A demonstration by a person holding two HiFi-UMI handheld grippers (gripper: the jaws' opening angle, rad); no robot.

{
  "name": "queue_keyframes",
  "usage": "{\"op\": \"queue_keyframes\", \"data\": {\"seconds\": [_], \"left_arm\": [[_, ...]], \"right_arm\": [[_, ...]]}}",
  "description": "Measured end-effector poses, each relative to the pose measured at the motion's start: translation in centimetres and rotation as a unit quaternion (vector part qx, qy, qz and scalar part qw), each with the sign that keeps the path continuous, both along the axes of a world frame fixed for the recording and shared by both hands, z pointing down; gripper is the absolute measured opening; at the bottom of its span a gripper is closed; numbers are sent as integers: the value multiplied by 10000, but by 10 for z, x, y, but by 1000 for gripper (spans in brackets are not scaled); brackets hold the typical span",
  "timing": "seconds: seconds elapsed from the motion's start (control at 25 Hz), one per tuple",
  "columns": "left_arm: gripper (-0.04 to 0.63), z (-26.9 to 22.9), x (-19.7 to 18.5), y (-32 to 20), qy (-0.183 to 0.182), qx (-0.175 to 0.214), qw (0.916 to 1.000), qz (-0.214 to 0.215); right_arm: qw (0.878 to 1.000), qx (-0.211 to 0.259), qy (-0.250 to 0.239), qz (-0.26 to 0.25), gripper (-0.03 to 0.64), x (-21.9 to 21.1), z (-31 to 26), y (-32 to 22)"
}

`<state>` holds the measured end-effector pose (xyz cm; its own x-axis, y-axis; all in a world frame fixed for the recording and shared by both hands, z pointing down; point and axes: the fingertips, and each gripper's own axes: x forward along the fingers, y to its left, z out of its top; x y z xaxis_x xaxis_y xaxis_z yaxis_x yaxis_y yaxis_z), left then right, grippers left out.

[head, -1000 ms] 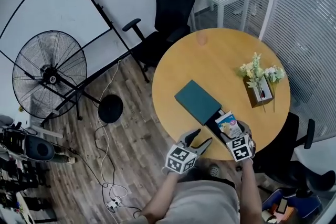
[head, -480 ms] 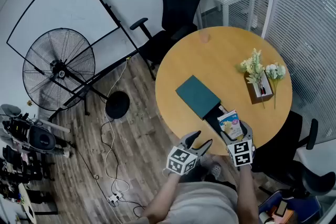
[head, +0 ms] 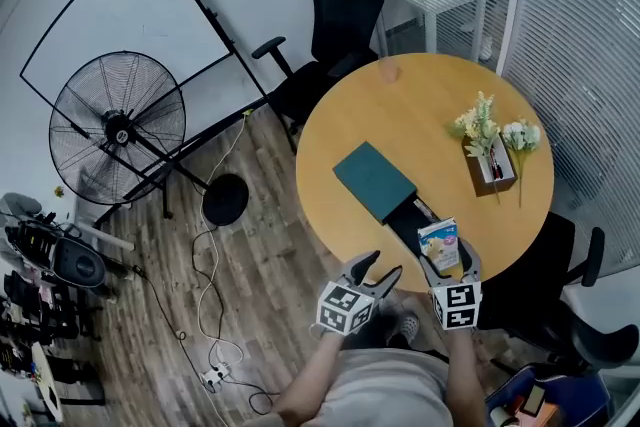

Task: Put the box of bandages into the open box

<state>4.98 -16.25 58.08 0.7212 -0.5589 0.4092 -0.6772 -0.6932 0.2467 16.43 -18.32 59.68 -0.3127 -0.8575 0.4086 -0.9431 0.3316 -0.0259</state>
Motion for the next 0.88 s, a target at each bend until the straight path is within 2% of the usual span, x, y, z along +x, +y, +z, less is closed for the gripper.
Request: {"op": "queue_keyframes", "data": {"seconds": [0.28, 0.88], "left_arm": [[256, 3, 3, 7, 38, 40, 10000, 8], [256, 14, -16, 32, 9, 15, 10000, -75]], "right_arm": [[9996, 116, -208, 178, 365, 4, 2, 18], [9987, 295, -382, 188, 365, -13, -3, 26]]}}
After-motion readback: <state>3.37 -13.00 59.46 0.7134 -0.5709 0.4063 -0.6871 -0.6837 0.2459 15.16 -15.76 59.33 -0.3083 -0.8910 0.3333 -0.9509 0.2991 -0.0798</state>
